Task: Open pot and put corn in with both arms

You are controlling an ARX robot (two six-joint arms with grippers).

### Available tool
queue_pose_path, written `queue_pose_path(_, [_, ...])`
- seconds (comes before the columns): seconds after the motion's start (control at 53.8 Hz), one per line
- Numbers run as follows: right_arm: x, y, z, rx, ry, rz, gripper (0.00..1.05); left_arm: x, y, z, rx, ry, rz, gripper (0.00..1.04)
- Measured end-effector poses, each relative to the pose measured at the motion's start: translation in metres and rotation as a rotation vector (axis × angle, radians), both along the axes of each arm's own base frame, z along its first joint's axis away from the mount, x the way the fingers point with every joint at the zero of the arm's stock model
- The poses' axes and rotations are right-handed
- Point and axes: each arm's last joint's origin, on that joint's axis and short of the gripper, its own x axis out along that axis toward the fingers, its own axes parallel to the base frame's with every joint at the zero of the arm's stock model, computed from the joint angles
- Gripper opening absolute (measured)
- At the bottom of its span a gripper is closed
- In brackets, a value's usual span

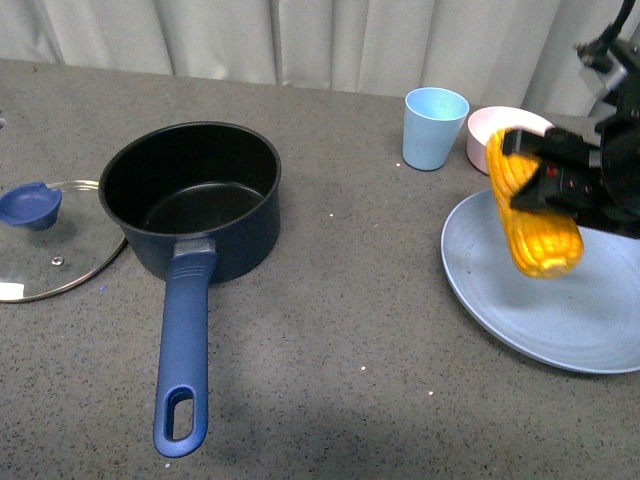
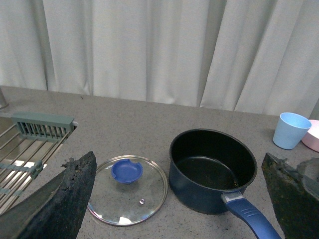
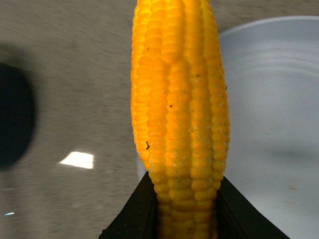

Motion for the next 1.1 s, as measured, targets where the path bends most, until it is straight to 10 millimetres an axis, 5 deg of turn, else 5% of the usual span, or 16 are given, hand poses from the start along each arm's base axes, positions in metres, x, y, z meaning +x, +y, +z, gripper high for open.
queue_pose_path(0.186, [0.009,0.033,0.013,0.195,0.024,0.054,0.2,0.0,0.0,0.0,0.0,0.0,0.0,0.98])
queue_pose_path(0.65, [0.035,0.162,0.02,0.338,0.035,0.248,0.18,0.0,0.0,0.0,0.0,0.0,0.0,0.98])
queue_pose_path(1.096, [0.049,0.219,0.012,0.329,0.077,0.283,0.17,0.0,0.0,0.0,0.0,0.0,0.0,0.98])
